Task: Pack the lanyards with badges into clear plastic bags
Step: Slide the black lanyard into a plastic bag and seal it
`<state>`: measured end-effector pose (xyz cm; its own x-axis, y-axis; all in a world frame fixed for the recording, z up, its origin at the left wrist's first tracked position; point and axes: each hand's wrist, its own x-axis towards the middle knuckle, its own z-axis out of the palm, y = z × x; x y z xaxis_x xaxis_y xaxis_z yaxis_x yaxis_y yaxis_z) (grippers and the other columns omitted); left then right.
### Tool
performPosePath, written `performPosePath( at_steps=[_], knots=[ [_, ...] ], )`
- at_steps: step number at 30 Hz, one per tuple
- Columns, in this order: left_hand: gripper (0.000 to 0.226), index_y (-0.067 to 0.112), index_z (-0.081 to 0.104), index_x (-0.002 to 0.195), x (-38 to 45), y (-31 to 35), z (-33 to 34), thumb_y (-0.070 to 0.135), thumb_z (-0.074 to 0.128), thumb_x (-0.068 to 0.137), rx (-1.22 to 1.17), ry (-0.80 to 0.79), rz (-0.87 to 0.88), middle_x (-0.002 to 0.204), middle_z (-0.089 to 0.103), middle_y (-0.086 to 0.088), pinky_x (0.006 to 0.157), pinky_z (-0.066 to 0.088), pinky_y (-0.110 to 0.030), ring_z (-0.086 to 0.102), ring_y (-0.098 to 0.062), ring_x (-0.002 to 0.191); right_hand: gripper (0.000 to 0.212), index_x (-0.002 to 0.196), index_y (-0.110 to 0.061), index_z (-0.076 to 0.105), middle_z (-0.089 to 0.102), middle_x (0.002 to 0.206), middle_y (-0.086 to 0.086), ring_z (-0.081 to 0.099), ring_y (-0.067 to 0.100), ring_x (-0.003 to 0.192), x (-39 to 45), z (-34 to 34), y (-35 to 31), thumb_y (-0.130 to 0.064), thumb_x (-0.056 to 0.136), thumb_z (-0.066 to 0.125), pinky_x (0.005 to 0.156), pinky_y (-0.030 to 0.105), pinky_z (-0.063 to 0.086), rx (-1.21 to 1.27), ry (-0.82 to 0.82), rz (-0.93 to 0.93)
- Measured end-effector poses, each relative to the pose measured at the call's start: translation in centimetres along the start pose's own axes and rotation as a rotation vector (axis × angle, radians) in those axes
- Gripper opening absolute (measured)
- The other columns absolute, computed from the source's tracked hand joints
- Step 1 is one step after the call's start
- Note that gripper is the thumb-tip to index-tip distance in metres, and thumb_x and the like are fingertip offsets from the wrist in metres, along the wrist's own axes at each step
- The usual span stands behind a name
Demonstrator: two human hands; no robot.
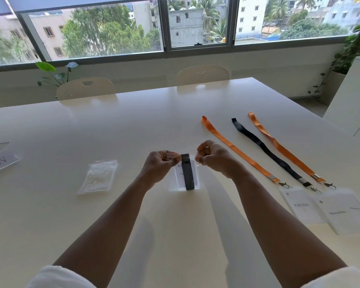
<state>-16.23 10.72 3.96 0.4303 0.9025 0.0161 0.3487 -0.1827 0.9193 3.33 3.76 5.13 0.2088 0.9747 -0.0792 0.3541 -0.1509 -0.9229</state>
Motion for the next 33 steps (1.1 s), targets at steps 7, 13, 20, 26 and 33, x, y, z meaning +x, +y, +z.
performPosePath(
  at_steps=[7,13,20,26,33],
  knots=[
    [0.01,0.017,0.075,0.091,0.0,-0.5,0.1,0.025,0.076,0.085,-0.06,0.101,-0.009,0.088,0.075,0.005,0.065,0.048,-0.007,0.069,0.0,0.078,0.018,0.107,-0.017,0.062,0.066,0.1,0.004,0.062,0.015,0.09,0.4,0.3,-0.2,-0.017,0.09,0.066,0.082,0.026,0.054,-0.066,-0.01,-0.024],
    [0.014,0.019,0.076,0.089,-0.1,-0.6,-0.6,0.029,0.079,0.08,-0.134,0.1,-0.024,0.087,0.075,0.009,0.067,0.049,-0.007,0.068,0.007,0.074,0.011,0.096,-0.016,0.067,0.066,0.087,0.0,0.059,0.01,0.078,0.3,0.5,-0.2,-0.026,0.092,0.065,0.069,0.021,0.052,-0.109,0.0,-0.024],
    [0.02,0.017,0.074,0.096,-0.2,-1.6,-1.0,0.032,0.076,0.084,-0.139,0.14,-0.076,0.088,0.074,0.003,0.072,0.048,-0.015,0.067,-0.006,0.079,0.009,0.093,-0.016,0.066,0.062,0.081,-0.003,0.055,0.009,0.075,0.7,1.0,0.1,-0.024,0.093,0.062,0.067,0.021,0.047,-0.079,0.051,-0.015],
    [0.009,0.021,0.073,0.091,0.0,-1.5,-0.9,0.03,0.074,0.088,-0.118,0.165,-0.089,0.09,0.073,0.002,0.077,0.049,-0.018,0.066,-0.01,0.085,0.016,0.099,-0.011,0.066,0.059,0.078,-0.005,0.053,0.007,0.071,0.7,1.4,0.0,-0.025,0.093,0.063,0.062,0.018,0.045,-0.077,0.033,0.0],
    [0.01,0.019,0.074,0.089,0.2,-1.4,-0.8,0.029,0.074,0.087,-0.09,0.168,-0.091,0.089,0.072,0.006,0.069,0.046,-0.016,0.063,-0.004,0.084,0.009,0.094,-0.016,0.072,0.065,0.08,-0.003,0.058,0.01,0.074,1.3,1.8,0.5,-0.023,0.088,0.069,0.058,0.014,0.044,-0.061,0.155,0.008]
  ],
)
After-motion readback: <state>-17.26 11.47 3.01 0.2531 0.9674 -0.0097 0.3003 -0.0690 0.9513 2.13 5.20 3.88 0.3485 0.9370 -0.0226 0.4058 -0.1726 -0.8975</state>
